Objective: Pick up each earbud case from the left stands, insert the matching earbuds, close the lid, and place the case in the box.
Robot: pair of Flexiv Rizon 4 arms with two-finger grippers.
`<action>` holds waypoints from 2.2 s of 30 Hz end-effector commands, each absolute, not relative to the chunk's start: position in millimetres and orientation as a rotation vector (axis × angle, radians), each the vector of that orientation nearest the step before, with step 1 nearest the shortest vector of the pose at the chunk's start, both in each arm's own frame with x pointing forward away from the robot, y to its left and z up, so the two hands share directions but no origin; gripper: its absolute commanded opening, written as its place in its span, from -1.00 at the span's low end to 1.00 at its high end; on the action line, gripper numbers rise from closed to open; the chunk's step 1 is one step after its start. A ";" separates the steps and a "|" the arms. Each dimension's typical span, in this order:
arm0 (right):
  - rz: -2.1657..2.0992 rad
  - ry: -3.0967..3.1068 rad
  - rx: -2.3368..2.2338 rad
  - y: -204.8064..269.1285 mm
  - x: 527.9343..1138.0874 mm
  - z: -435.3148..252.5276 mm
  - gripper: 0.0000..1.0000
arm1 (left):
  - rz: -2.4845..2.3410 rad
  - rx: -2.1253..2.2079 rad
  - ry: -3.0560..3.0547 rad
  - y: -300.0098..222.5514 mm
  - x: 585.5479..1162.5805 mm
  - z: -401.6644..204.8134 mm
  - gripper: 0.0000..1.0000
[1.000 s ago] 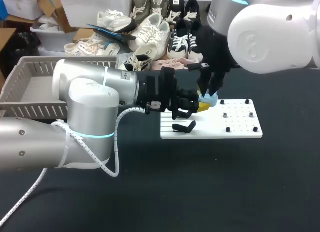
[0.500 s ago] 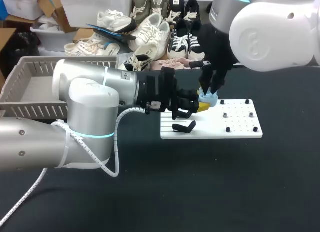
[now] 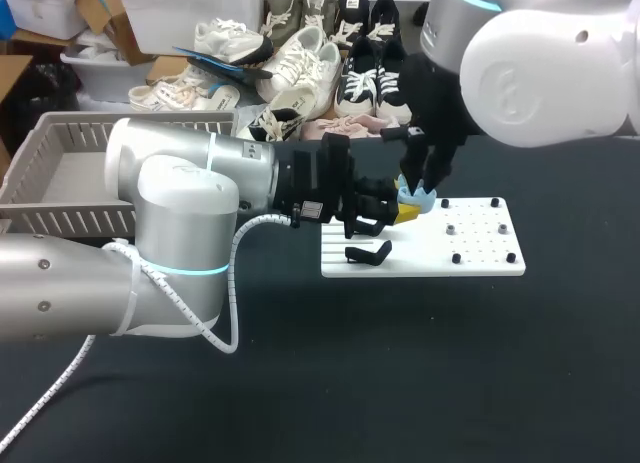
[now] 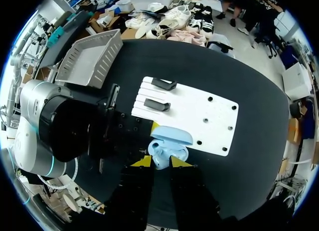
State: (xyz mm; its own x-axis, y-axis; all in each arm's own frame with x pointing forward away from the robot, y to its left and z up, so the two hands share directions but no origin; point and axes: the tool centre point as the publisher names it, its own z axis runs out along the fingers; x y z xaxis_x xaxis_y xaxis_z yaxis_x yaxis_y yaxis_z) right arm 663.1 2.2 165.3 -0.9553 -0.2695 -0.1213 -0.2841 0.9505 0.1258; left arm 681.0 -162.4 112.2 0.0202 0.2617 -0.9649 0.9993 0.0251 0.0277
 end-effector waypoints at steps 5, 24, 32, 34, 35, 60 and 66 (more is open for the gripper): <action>0.217 2.995 -0.431 4.5 665.1 166.2 -1.00 | -1.034 1.391 1.394 -162.0 681.6 112.2 -1.00; 0.220 2.998 -0.439 5.7 666.9 163.8 -1.00 | -1.034 1.391 1.394 -162.0 681.6 112.2 -1.00; 0.218 3.008 -0.438 6.4 665.2 160.4 -1.00 | -1.034 1.391 1.394 -162.0 681.6 112.2 -1.00; 0.219 3.010 -0.439 6.8 664.8 159.9 -1.00 | -1.034 1.391 1.394 -162.0 681.6 112.2 -1.00; 0.218 3.011 -0.440 7.0 664.7 159.6 -1.00 | -1.034 1.391 1.394 -162.0 681.6 112.2 -1.00; 0.220 3.023 -0.442 9.5 668.1 157.0 -0.88 | -1.034 1.391 1.394 -162.0 681.6 112.2 -1.00; 0.222 3.022 -0.442 8.8 668.5 157.3 -0.67 | -1.034 1.391 1.394 -162.0 681.6 112.2 -1.00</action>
State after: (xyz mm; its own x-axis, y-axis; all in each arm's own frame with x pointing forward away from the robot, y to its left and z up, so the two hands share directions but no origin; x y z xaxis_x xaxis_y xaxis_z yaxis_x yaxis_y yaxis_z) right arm 667.7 8.9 156.8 -0.9552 -0.2777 -0.1020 -0.2895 0.9483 0.1301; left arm 681.0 -162.3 112.1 0.0202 0.2618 -0.9649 0.9993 0.0251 0.0278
